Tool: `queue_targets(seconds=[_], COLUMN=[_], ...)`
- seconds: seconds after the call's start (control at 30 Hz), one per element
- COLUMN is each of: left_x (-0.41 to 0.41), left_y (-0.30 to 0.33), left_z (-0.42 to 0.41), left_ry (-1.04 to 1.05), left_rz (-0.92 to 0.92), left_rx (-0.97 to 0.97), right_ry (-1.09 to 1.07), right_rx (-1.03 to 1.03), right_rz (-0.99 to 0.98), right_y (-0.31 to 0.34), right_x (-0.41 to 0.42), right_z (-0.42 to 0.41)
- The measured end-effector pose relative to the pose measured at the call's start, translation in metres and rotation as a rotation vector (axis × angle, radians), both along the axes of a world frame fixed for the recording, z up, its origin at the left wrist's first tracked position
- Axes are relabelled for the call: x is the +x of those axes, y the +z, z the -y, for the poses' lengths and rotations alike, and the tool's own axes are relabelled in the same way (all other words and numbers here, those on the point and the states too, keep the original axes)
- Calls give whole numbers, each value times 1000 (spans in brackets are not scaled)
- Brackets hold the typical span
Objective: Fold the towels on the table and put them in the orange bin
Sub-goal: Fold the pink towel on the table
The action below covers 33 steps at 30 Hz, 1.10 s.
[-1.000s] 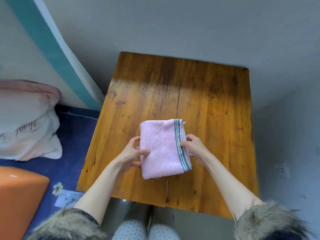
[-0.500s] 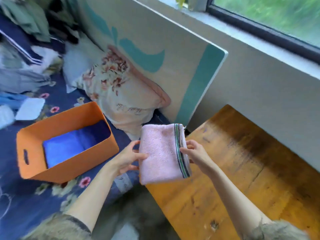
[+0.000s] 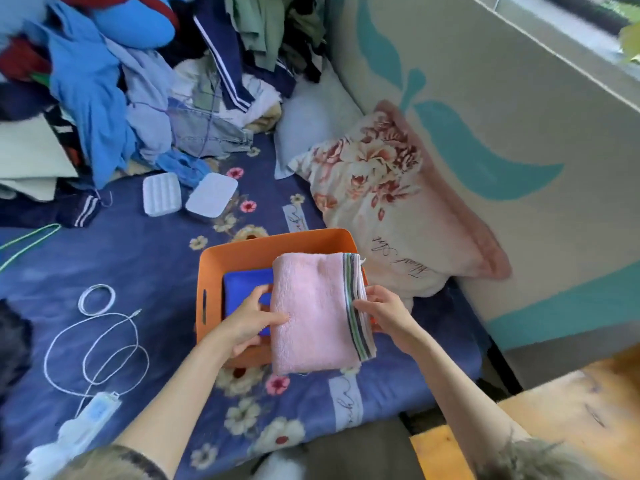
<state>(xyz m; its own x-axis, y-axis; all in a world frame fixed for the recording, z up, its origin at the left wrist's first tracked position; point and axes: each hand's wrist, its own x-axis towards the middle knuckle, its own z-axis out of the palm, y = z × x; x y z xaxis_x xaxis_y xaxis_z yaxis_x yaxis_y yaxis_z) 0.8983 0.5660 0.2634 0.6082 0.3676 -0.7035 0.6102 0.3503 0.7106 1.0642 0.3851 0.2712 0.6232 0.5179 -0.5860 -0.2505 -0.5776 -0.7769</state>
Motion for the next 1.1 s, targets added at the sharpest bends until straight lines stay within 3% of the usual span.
queue_targets(seconds=[0.4,0.67,0.83,1.1], left_x=[33,84,102,110], left_y=[-111,-183,-211,-223], left_z=[-74,-74,-64,-53], left_ry=[144,148,136,142], left_rz=[-156,-203,-236,-220], left_rx=[-40,-79,-37,53], right_ry=[6,53,145,210], right_rx=[-244,-466,-645,-794], right_rz=[-107,106,279,393], right_y=[-107,-176,-194,-199], right_x=[32,65,68,64], right_z=[-110,-134,-147,-151])
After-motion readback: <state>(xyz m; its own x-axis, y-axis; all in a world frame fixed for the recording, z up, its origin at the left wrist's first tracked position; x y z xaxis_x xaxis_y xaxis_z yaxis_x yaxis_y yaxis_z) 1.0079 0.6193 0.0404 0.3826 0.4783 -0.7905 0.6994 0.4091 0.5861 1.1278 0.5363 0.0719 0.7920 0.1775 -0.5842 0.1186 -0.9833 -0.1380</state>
